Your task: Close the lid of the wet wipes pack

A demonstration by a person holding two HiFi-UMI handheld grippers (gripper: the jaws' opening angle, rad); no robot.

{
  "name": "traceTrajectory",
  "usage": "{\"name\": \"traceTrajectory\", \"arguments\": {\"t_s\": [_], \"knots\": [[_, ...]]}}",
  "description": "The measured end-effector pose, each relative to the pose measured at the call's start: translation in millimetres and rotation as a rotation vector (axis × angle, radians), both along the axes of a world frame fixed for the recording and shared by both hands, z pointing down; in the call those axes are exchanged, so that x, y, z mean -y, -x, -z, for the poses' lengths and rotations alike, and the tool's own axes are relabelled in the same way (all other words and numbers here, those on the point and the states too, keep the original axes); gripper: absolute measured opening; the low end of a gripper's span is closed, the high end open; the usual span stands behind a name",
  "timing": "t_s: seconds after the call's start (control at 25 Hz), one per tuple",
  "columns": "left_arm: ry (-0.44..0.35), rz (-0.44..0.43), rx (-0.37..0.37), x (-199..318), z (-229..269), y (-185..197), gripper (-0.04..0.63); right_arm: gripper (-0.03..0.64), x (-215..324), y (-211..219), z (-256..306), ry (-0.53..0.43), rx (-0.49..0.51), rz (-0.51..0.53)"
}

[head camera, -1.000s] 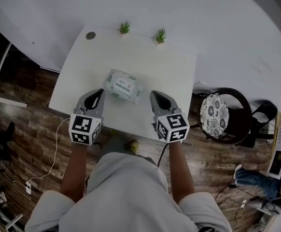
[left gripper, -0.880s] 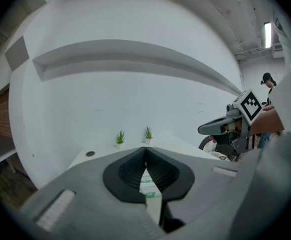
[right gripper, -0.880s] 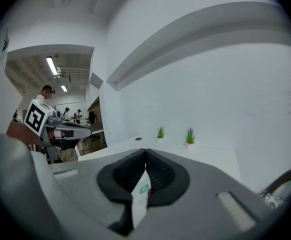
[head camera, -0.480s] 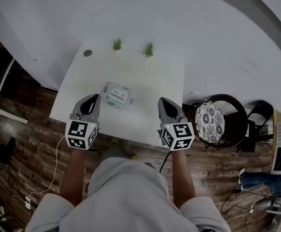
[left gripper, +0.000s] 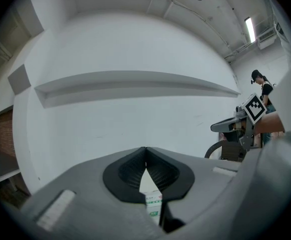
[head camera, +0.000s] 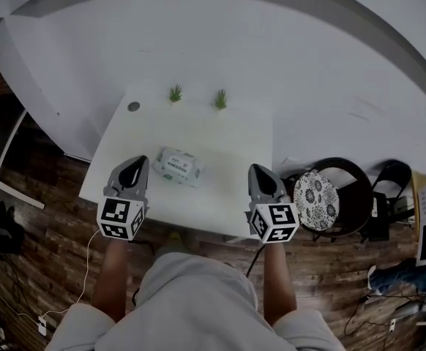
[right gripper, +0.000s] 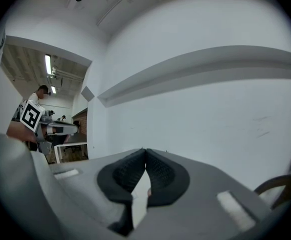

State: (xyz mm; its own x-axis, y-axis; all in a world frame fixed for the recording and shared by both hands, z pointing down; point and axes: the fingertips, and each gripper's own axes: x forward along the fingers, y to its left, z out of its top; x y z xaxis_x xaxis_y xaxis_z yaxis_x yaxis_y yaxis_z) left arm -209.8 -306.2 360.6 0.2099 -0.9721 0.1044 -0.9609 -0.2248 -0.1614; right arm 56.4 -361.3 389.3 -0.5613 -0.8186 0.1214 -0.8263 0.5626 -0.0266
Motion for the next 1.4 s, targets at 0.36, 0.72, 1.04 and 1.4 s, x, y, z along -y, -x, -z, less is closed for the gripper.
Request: {"name": "traceTrajectory", "arguments": {"t_s": [0.36,0.72,1.04,1.4], "knots": [[-0.040,0.026,-0.018,-5.3,14.6,5.4,0.008,0.004,-0.3,-17.2,8.2,-0.016,0.004,-0.045],[-0.052,0.018,-0.023,-2.7,18.8,-3.9,0.008,0.003,1.2,-24.4,12.6,-0.029,0.023,-0.058],[-0.056,0.023,-0.028,-1.5,18.6,-6.7,0.008,0.003,2.7,-32.7,12.1,-0.032,0.024,-0.071],[-0.064,0.010,-0.030,-1.2,22.3,-11.0,0.008,0.003,4.0,-33.0,14.3,-0.037,0.027,-0.069]]}}
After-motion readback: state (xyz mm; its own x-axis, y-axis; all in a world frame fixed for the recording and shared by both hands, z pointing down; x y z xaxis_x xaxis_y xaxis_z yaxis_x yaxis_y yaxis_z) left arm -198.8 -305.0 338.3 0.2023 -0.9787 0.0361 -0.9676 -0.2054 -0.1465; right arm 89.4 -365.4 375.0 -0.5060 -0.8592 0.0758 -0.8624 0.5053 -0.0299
